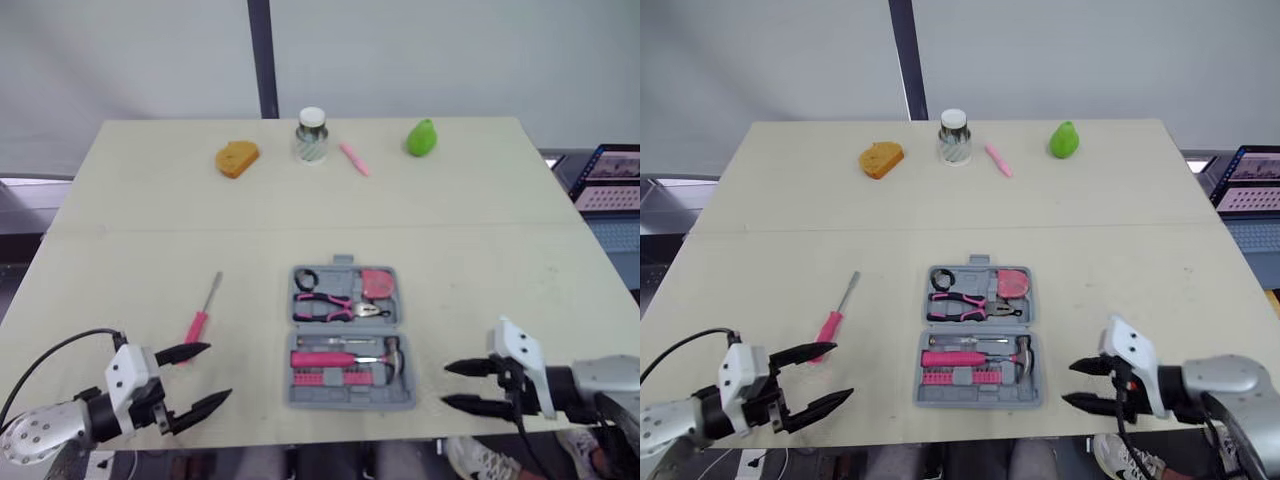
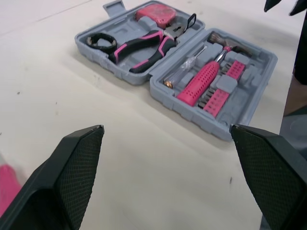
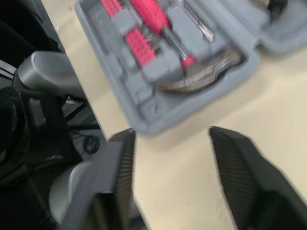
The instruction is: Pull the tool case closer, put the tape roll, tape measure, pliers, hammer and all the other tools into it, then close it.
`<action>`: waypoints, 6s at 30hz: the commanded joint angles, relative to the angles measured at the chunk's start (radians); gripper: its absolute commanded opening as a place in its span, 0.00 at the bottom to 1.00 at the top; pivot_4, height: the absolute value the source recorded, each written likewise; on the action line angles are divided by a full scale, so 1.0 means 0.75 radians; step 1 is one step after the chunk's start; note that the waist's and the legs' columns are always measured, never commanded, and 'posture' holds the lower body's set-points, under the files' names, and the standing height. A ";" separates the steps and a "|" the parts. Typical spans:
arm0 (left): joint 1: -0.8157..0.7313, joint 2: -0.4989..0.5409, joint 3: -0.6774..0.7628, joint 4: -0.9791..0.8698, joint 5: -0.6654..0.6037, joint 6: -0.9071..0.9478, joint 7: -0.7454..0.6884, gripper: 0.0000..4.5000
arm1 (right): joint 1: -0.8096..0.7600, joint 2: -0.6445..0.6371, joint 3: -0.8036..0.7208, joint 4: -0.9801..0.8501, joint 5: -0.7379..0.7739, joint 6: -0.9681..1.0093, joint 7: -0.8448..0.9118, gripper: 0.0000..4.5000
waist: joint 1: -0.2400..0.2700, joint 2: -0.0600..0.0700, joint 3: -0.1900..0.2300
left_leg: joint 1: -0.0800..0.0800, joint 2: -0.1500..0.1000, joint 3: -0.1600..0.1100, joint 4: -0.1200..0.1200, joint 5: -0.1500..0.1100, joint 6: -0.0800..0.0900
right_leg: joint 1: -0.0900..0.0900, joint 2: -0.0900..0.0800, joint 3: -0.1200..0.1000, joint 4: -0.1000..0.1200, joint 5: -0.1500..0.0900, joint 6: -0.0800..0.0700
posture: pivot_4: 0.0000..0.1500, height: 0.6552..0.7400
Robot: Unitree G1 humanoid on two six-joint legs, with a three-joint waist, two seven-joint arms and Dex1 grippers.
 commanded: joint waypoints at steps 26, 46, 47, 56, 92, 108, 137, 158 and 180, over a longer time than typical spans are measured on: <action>0.024 -0.171 0.301 -0.472 -0.126 0.700 0.901 1.00 | -0.033 0.153 -0.171 0.072 0.094 -0.528 0.053 0.99 | 0.024 -0.003 0.003 | 0.000 0.001 0.000 0.001 0.001 0.001 | 0.002 0.006 0.002 -0.001 0.000 0.000 | 1.00 0.47; -0.585 -0.025 0.050 -0.177 -0.031 1.249 1.098 1.00 | -0.017 0.135 -0.180 0.022 0.103 -0.518 0.006 0.99 | 0.022 -0.003 0.002 | 0.001 -0.001 0.000 0.001 0.003 -0.001 | 0.001 0.006 0.001 0.010 0.000 0.000 | 1.00 0.47; -0.612 -0.027 0.033 -0.161 -0.021 1.269 1.106 1.00 | -0.021 0.135 -0.176 0.023 0.101 -0.515 -0.002 0.99 | 0.022 -0.003 0.002 | 0.001 -0.001 0.000 0.001 0.003 -0.001 | 0.001 0.006 0.001 0.010 0.000 0.000 | 1.00 0.47; -0.743 -0.097 -0.103 -0.125 0.012 1.383 1.119 1.00 | -0.010 0.122 -0.195 0.000 0.111 -0.487 -0.034 0.99 | 0.023 -0.003 0.002 | 0.001 -0.003 0.000 0.001 0.004 -0.001 | 0.000 0.006 0.001 0.012 0.000 0.001 | 1.00 0.47; -0.866 -0.239 -0.230 0.003 0.178 1.498 1.133 0.13 | 0.073 0.119 -0.279 -0.089 0.122 -0.418 -0.092 1.00 | 0.055 -0.003 0.002 | 0.002 -0.004 0.000 0.001 0.005 -0.001 | 0.000 0.005 0.001 0.012 0.001 0.001 | 1.00 0.47; -1.041 0.294 -0.575 0.060 0.251 0.967 0.461 0.13 | 0.021 0.130 -0.242 -0.011 0.095 -0.453 -0.086 1.00 | 0.051 -0.004 0.003 | 0.000 -0.004 0.002 0.000 0.005 -0.003 | -0.003 0.005 -0.001 0.012 0.001 0.001 | 1.00 0.47; -1.579 0.125 -1.213 -0.121 0.433 0.984 -0.012 0.13 | 0.169 0.103 -0.372 0.002 0.124 -0.554 0.069 1.00 | 0.056 -0.006 0.006 | -0.001 -0.005 0.004 0.002 0.009 0.003 | -0.002 0.008 0.000 0.012 0.002 0.004 | 1.00 0.47; -1.691 0.061 -1.486 -0.368 0.587 1.259 -0.025 0.13 | 0.197 0.062 -0.282 -0.019 0.117 -0.532 0.102 1.00 | 0.055 -0.006 0.006 | -0.001 -0.005 0.001 0.003 0.011 0.004 | 0.000 0.008 -0.001 0.012 0.002 0.004 | 1.00 0.47; -1.776 -0.170 -1.608 -0.470 0.272 1.904 0.335 0.13 | 0.103 0.014 -0.217 0.045 0.101 -0.532 0.136 1.00 | 0.057 -0.006 0.006 | -0.002 -0.006 -0.004 0.006 0.011 0.005 | 0.003 0.008 0.000 0.012 0.002 0.004 | 1.00 0.47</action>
